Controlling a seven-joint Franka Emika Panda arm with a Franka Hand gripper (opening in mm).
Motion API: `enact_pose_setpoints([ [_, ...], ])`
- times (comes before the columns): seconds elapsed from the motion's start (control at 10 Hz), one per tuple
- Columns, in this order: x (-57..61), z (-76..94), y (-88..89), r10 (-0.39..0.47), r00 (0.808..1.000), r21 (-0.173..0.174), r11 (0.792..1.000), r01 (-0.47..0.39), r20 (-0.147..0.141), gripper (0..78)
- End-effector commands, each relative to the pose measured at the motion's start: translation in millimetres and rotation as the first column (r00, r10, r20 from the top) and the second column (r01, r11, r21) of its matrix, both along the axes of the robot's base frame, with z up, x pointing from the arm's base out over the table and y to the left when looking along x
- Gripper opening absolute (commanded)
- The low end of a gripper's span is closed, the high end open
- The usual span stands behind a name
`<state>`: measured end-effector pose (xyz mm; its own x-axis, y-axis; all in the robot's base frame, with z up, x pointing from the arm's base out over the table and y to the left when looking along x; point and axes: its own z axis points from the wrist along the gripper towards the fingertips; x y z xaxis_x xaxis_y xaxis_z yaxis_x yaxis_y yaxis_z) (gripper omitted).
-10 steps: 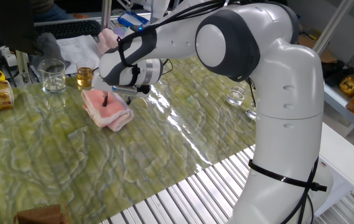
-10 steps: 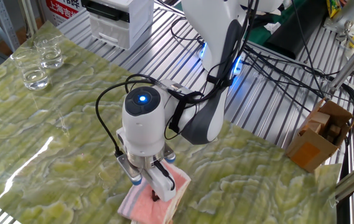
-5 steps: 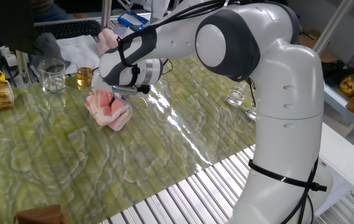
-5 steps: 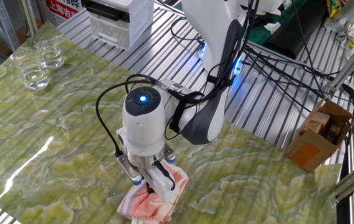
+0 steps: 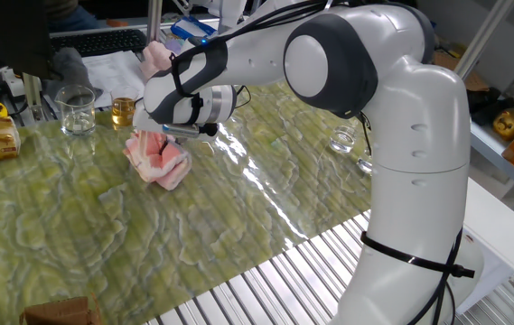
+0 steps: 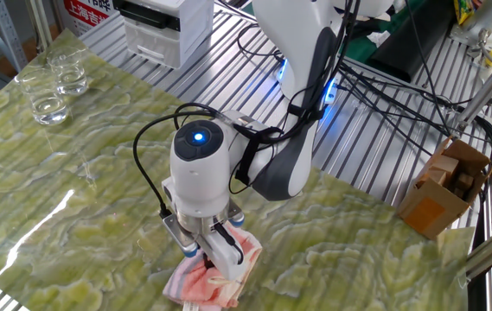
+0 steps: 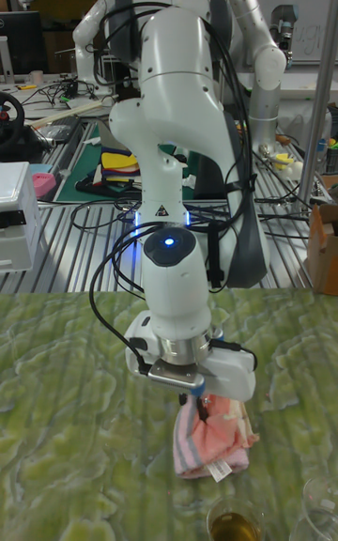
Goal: Clean the table with a cloth
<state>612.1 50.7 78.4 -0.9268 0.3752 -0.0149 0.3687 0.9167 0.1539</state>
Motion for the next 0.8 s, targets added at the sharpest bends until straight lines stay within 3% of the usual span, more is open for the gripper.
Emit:
enact_pose_setpoints([
  [0.1,-0.1,-0.1,0.9,-0.002,1.000,-0.020,1.000,0.002,-0.003,1.3],
  [0.2,13.4,20.0,-36.4,0.122,0.991,-0.171,0.977,-0.130,-0.059,1.3],
  [0.7,17.0,20.8,-50.5,0.143,0.988,-0.177,0.972,-0.152,-0.062,1.3],
  [0.8,19.1,21.0,-60.1,0.161,0.985,-0.182,0.969,-0.170,-0.063,1.3],
])
